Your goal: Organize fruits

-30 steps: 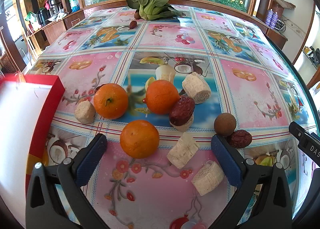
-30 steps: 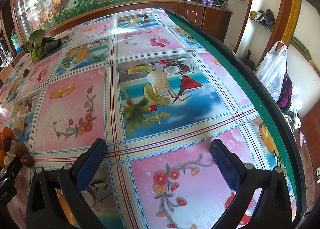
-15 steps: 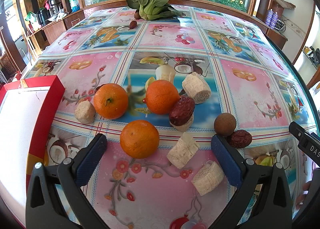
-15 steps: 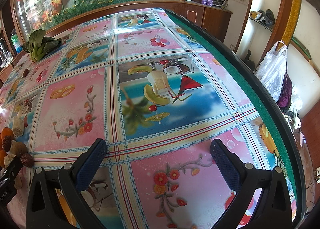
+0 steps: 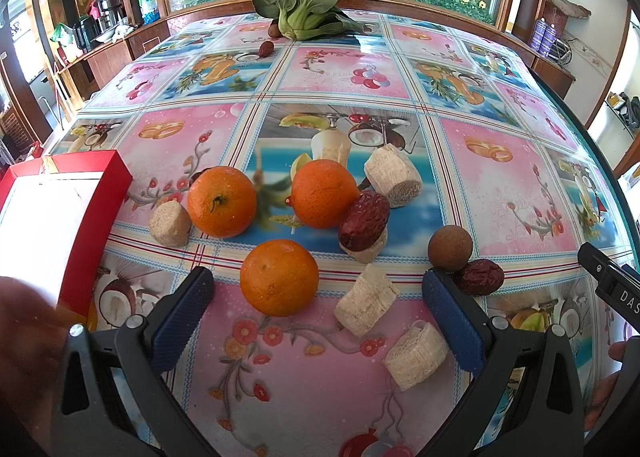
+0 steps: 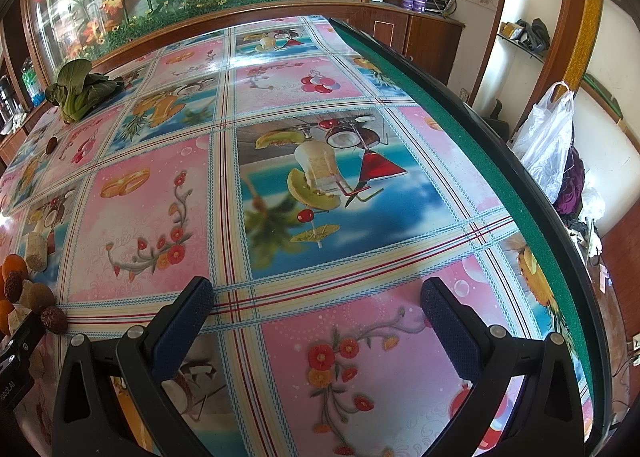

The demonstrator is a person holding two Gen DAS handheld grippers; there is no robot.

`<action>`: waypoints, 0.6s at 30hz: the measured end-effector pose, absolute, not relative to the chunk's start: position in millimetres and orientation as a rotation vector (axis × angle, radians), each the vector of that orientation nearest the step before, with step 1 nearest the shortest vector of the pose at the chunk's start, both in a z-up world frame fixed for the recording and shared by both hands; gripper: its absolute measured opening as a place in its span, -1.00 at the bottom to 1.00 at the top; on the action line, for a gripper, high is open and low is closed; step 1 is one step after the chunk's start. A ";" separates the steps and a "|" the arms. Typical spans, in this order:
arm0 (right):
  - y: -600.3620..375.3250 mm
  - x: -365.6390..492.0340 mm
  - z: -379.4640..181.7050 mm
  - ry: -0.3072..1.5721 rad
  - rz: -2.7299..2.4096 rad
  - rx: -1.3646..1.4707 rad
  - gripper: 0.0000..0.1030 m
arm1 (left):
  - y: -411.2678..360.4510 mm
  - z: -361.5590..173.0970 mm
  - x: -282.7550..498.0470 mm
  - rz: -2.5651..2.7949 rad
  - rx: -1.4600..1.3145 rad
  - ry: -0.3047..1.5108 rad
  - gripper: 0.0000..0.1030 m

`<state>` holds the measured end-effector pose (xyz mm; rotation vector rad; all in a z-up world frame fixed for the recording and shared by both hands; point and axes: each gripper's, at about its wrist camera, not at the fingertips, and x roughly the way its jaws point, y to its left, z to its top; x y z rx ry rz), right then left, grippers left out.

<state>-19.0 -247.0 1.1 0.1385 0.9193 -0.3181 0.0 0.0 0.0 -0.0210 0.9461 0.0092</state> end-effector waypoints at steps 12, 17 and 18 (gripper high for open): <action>-249.2 -15.8 2.3 1.027 -0.256 0.129 0.99 | -0.5 0.2 0.3 0.011 -0.017 0.946 1.00; -239.3 -29.1 25.6 1.041 -0.195 0.192 0.99 | -0.7 0.7 1.0 0.052 -0.044 0.946 1.00; -235.7 -31.6 33.9 1.030 -0.174 0.200 0.99 | -0.5 0.8 1.8 0.037 -0.028 0.956 1.00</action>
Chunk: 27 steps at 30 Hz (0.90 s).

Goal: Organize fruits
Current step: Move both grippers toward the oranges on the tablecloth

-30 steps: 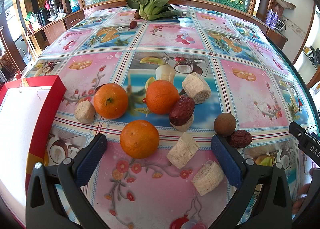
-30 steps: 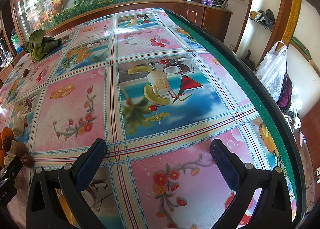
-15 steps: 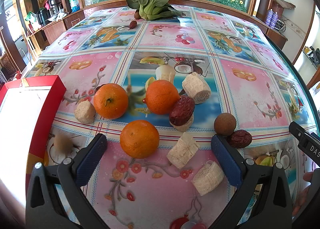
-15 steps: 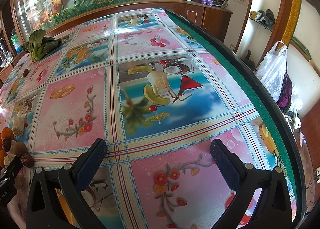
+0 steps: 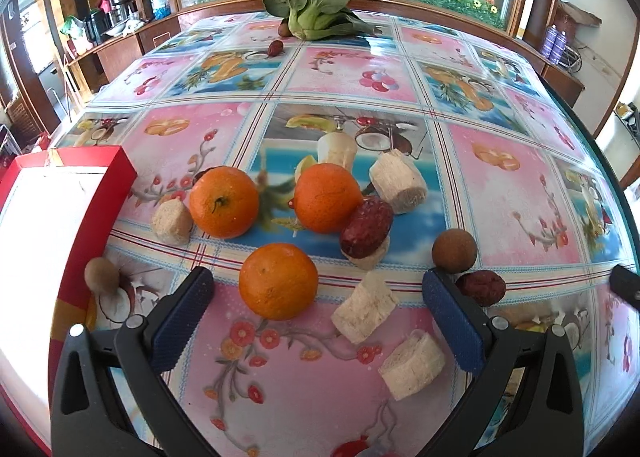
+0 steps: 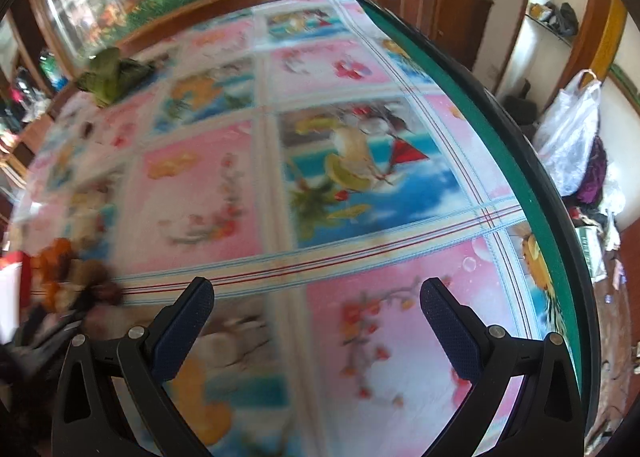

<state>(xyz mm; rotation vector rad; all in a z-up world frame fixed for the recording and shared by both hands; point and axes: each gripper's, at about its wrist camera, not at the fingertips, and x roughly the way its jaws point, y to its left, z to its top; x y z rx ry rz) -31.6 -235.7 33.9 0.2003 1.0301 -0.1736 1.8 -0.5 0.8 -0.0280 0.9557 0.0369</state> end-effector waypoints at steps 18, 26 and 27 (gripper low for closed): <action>-100.5 -35.6 102.7 0.912 0.150 0.129 0.99 | 98.0 110.3 -64.0 0.057 0.212 0.864 0.97; -73.0 -42.8 103.4 0.904 0.192 0.097 0.99 | 124.2 115.3 -71.7 0.091 0.201 0.856 0.97; -70.6 -43.1 103.2 0.904 0.192 0.094 0.99 | 125.3 114.7 -72.4 0.092 0.204 0.858 0.97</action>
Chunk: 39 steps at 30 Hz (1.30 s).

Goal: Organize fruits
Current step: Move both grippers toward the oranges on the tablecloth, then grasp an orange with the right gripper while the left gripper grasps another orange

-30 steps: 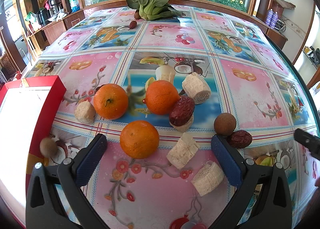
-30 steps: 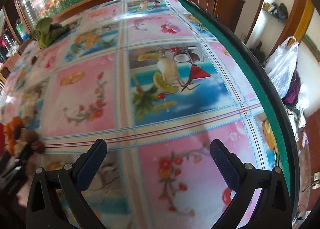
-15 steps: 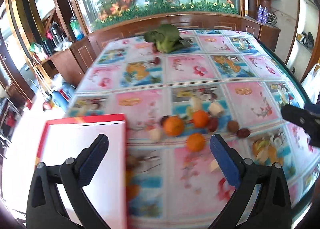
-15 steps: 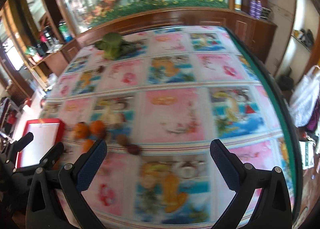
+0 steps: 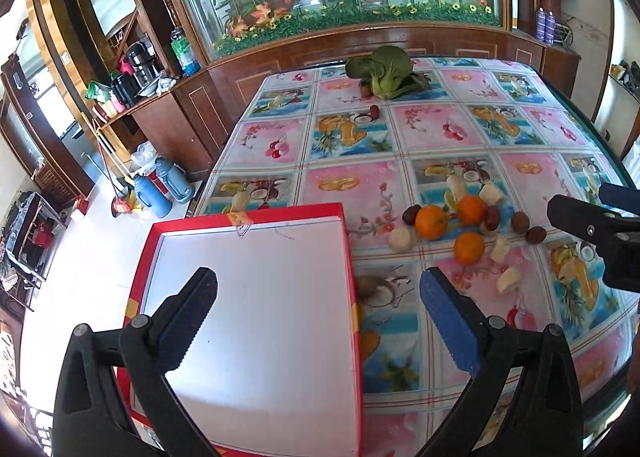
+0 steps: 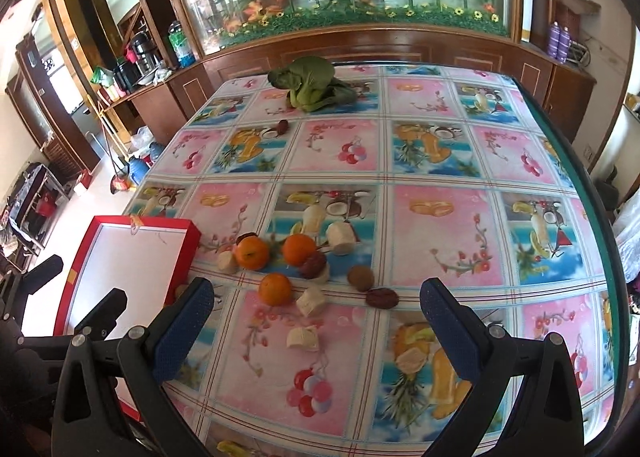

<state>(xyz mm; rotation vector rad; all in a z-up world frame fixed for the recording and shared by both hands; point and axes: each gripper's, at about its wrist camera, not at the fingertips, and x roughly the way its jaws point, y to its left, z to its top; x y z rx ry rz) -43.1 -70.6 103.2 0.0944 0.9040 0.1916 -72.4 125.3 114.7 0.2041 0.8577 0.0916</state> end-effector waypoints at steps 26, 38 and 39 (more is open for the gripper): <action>-18.4 14.9 33.4 1.151 0.437 0.060 0.21 | 167.9 125.8 -54.0 0.022 0.099 0.829 0.97; -35.7 18.1 14.0 1.213 0.439 0.015 -0.41 | 149.7 120.8 -35.0 -0.161 0.152 0.861 0.96; -41.6 17.1 13.7 1.216 0.430 0.043 -0.41 | 148.5 119.8 -33.0 -0.170 0.148 0.867 0.96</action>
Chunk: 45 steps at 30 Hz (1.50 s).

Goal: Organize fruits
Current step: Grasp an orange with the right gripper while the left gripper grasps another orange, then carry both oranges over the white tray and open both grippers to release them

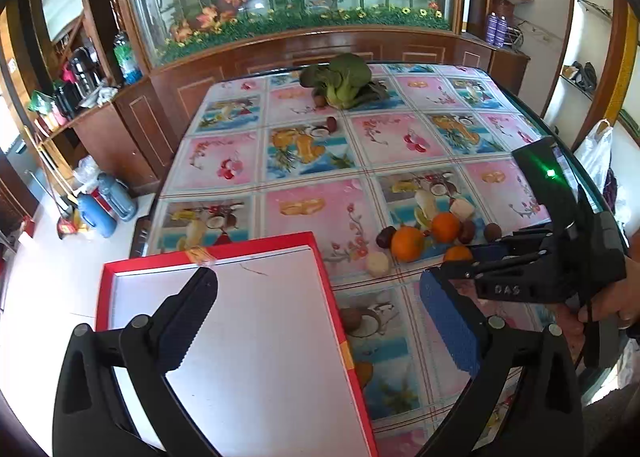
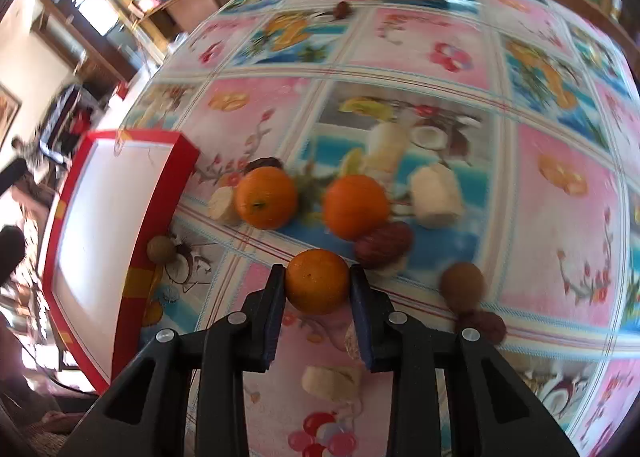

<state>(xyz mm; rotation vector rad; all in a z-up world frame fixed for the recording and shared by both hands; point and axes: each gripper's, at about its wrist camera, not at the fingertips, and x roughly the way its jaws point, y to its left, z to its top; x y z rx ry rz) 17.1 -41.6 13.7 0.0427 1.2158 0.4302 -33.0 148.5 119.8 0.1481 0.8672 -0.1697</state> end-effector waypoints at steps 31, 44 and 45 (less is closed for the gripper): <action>-124.0 -25.3 39.8 1.155 0.362 0.185 -0.41 | 58.3 23.6 69.3 -0.376 0.093 1.251 -0.27; -93.7 -17.4 61.8 1.099 0.450 0.156 -0.41 | 104.3 71.9 28.5 -0.325 -0.034 1.148 -0.28; -87.5 -17.2 64.5 1.092 0.464 0.151 -0.41 | 109.7 78.8 23.6 -0.314 -0.032 1.136 -0.28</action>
